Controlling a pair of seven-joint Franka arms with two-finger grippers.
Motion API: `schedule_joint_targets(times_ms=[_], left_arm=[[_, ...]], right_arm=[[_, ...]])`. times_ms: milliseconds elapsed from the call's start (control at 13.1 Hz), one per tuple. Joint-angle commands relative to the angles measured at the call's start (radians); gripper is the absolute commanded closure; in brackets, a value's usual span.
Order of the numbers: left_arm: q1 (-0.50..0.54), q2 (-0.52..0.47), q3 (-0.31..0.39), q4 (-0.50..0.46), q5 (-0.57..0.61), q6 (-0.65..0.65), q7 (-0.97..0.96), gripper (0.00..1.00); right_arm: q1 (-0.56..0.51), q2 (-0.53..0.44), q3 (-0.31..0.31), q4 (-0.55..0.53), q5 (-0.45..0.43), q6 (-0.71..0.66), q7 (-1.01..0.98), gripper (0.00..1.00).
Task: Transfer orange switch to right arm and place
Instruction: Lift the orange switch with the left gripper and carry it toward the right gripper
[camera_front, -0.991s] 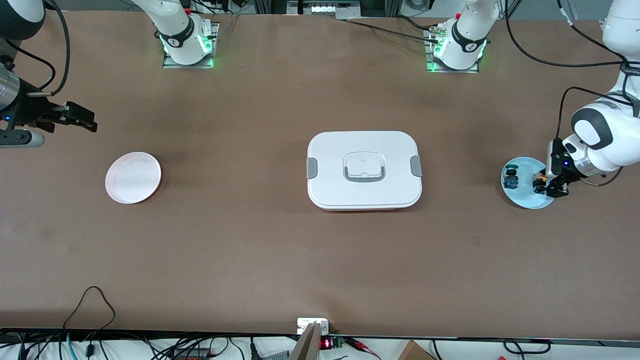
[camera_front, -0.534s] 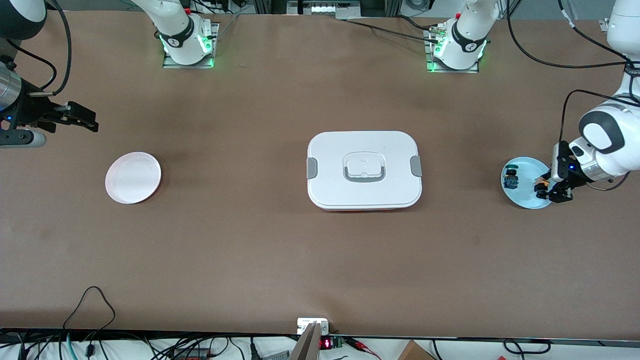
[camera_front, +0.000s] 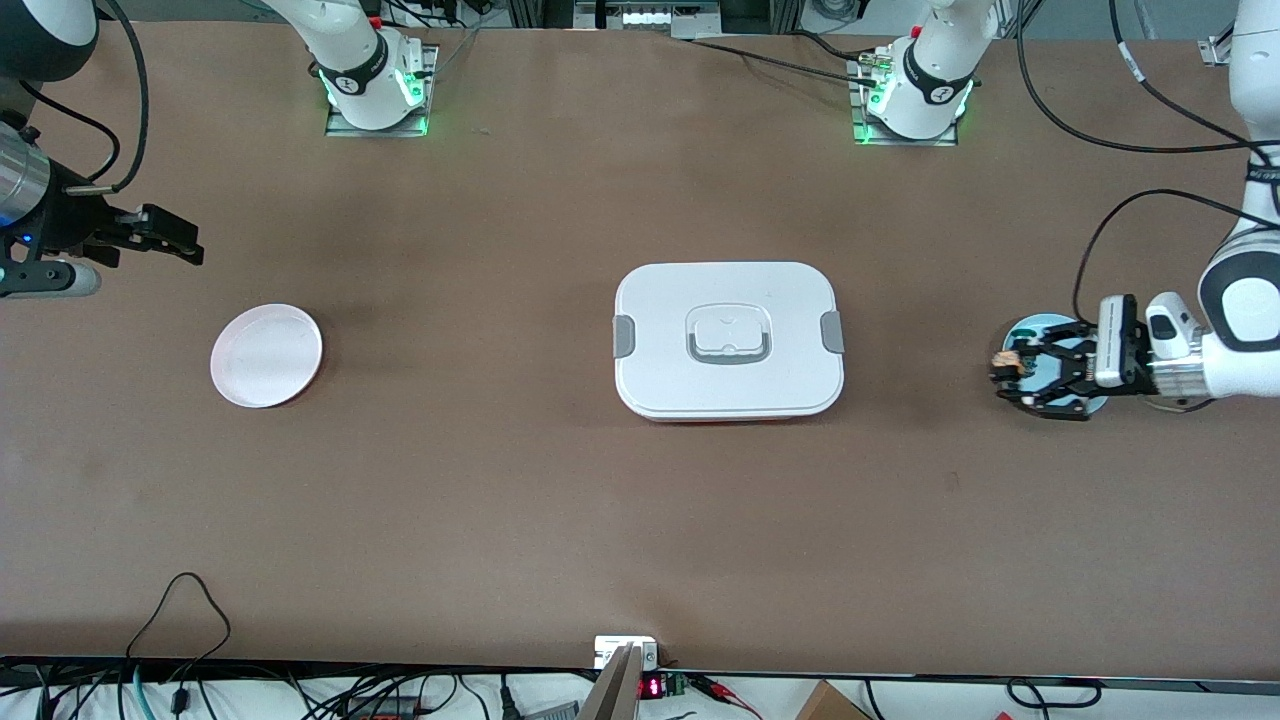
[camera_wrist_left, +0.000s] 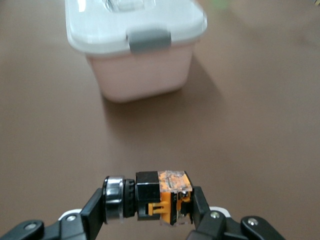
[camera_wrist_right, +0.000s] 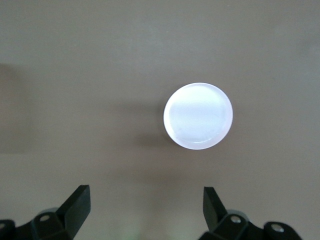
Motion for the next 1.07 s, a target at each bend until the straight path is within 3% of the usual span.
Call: schedule_joint_targets(times_ms=[0,229,457,686,991], left_arm=[[-0.055,0.125,-0.082,0.143,-0.201,-0.220,-0.183,1.00],[-0.199,0.129,-0.132,0.153,-0.568,-0.227,-0.213,1.00],[-0.374,0.126,-0.134,0.153,-0.850,-0.070,-0.243,1.00],[-0.570,0.104,-0.136,0.160,-1.048,0.191,-0.252,1.00],[-0.821,0.104,-0.134,0.283,-1.288,0.575,-0.276,1.00]], right_arm=[[-0.016,0.021,-0.003,0.016,0.087,-0.007,0.006,0.00],[0.001,0.031,0.000,0.009,0.083,-0.019,-0.006,0.00],[0.028,0.036,0.005,0.009,0.097,-0.054,-0.006,0.00],[0.035,0.036,0.002,0.009,0.292,-0.173,-0.009,0.00],[0.050,0.067,0.005,0.010,0.518,-0.195,-0.009,0.00]])
